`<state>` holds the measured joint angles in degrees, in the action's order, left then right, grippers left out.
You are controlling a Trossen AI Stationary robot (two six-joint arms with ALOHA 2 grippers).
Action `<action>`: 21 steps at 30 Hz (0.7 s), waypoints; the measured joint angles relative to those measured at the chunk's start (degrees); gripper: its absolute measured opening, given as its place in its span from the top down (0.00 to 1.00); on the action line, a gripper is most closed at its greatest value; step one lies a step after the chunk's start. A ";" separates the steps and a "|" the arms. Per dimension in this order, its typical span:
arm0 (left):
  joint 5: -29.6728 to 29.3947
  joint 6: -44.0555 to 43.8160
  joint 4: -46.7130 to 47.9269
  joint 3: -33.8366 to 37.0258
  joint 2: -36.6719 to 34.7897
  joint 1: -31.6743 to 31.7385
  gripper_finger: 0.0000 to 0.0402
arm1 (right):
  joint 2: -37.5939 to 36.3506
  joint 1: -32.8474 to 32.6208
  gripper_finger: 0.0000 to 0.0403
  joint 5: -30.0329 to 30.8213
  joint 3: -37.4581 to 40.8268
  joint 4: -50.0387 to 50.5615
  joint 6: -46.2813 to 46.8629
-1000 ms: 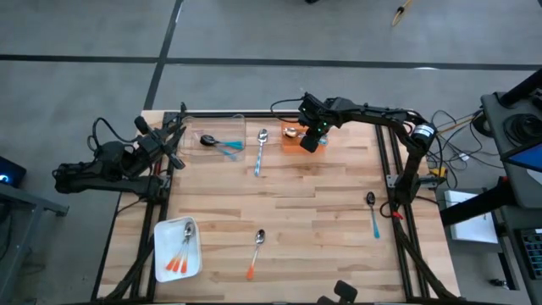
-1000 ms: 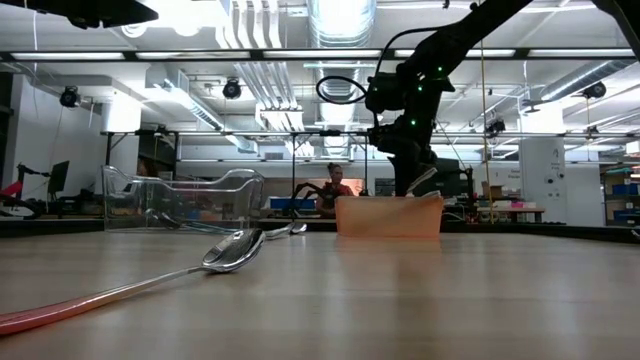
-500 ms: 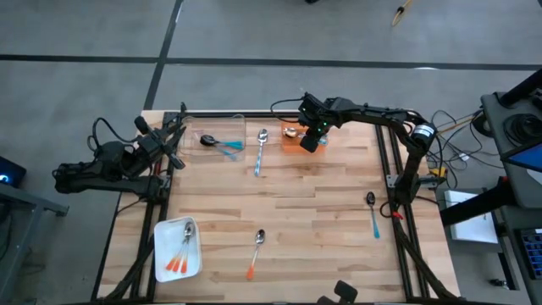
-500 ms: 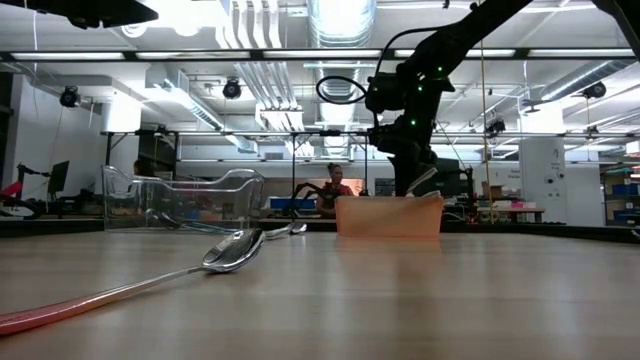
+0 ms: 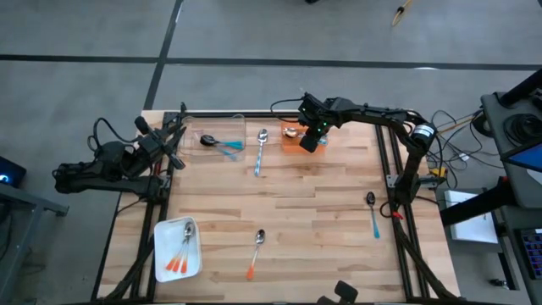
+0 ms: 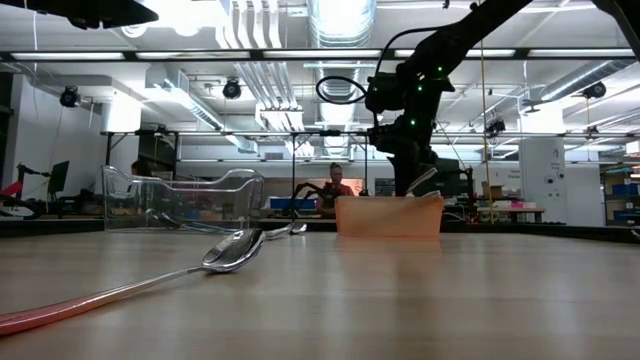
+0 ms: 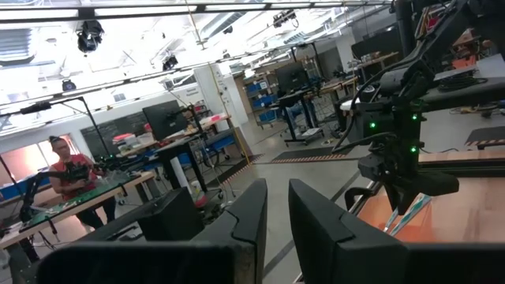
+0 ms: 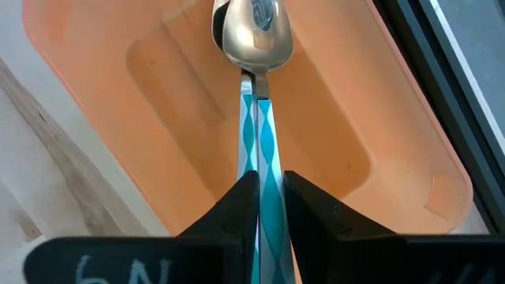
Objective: Sort silverware by color (type)
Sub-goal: Put the light blue spoon into the orange bin, then put the blue spoon into the transparent bin
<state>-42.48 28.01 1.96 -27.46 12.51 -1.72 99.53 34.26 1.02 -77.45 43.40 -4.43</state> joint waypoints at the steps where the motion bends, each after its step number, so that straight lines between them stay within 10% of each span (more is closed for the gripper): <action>1: -0.01 0.00 -0.02 0.00 0.00 0.02 0.91 | 0.00 -0.02 0.87 0.00 0.00 0.01 -0.05; 21: 0.00 0.00 -0.04 0.00 0.00 0.01 0.91 | -0.03 -0.02 0.69 0.04 0.00 -0.01 0.26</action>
<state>-42.49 28.01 1.91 -27.46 12.51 -1.71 99.50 34.24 1.06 -77.45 43.39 -4.17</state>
